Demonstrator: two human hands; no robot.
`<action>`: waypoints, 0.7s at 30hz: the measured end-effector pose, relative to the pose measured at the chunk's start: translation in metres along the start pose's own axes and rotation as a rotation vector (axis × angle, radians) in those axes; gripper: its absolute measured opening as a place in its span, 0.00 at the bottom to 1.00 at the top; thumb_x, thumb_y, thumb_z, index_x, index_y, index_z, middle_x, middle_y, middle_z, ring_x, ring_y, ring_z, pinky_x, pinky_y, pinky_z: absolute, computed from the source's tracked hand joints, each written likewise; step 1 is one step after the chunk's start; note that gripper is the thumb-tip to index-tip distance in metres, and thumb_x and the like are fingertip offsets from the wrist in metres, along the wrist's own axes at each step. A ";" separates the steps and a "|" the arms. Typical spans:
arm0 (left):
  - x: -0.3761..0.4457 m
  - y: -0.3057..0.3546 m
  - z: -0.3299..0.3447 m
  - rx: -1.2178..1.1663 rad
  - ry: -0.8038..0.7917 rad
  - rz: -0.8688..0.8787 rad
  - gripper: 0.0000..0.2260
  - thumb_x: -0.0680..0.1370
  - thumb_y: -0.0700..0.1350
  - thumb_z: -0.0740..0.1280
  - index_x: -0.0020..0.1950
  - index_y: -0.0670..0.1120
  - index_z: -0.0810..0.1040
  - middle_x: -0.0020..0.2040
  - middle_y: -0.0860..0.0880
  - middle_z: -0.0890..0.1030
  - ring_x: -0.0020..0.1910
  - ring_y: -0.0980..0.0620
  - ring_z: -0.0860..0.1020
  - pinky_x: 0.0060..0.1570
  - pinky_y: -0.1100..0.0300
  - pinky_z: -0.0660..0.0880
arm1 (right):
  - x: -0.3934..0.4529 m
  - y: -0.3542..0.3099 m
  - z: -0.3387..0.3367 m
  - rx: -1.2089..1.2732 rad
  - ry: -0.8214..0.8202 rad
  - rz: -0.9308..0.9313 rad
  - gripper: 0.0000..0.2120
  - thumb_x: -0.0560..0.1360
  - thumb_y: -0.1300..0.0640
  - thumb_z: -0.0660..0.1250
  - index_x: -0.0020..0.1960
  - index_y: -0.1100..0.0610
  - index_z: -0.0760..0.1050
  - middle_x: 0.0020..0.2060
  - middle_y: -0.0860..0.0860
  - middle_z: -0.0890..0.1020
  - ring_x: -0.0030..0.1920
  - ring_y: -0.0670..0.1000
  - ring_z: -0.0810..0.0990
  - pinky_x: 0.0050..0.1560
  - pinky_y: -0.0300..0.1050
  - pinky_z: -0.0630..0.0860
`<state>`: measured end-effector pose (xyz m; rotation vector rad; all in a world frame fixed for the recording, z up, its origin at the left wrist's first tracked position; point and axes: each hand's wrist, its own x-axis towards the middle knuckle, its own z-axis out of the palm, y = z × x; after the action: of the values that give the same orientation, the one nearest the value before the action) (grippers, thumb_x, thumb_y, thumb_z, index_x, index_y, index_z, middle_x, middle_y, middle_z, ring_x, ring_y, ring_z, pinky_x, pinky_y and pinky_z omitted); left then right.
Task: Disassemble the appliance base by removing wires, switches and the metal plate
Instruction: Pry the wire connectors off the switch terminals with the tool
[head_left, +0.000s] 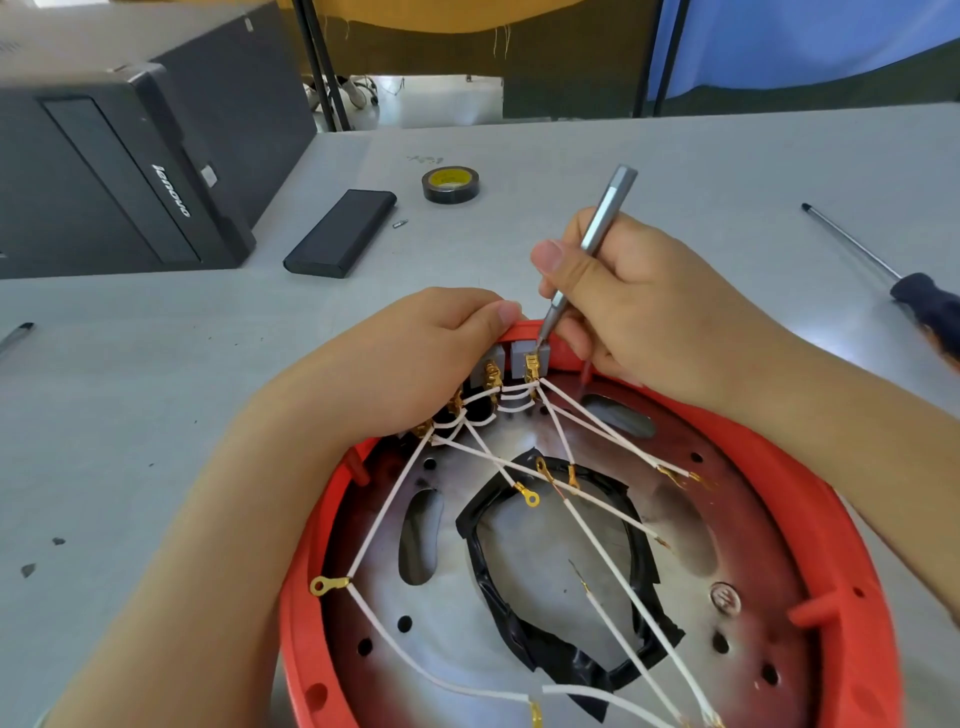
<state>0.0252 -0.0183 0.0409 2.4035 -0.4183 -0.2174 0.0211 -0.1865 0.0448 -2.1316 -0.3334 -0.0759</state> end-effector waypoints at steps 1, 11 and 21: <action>0.000 0.000 0.000 0.005 0.000 -0.007 0.20 0.81 0.56 0.52 0.55 0.43 0.76 0.49 0.43 0.80 0.42 0.51 0.76 0.44 0.63 0.71 | 0.000 0.000 0.001 -0.008 -0.002 -0.002 0.13 0.80 0.46 0.57 0.42 0.54 0.69 0.23 0.45 0.73 0.22 0.42 0.71 0.25 0.31 0.63; 0.002 -0.004 0.001 -0.021 0.033 0.004 0.17 0.82 0.55 0.53 0.53 0.48 0.78 0.45 0.45 0.81 0.27 0.62 0.71 0.28 0.71 0.67 | 0.030 -0.018 -0.007 -0.049 -0.307 0.250 0.17 0.81 0.47 0.56 0.41 0.59 0.70 0.19 0.47 0.71 0.14 0.46 0.65 0.17 0.33 0.58; 0.002 -0.003 0.001 0.011 0.022 0.024 0.20 0.82 0.55 0.53 0.53 0.42 0.77 0.42 0.44 0.79 0.31 0.58 0.72 0.37 0.63 0.71 | 0.007 -0.006 -0.002 -0.043 -0.062 -0.073 0.12 0.80 0.47 0.58 0.41 0.52 0.67 0.25 0.47 0.74 0.20 0.43 0.70 0.21 0.30 0.63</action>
<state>0.0279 -0.0175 0.0383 2.4082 -0.4389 -0.1778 0.0267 -0.1838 0.0523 -2.1678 -0.4493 -0.0600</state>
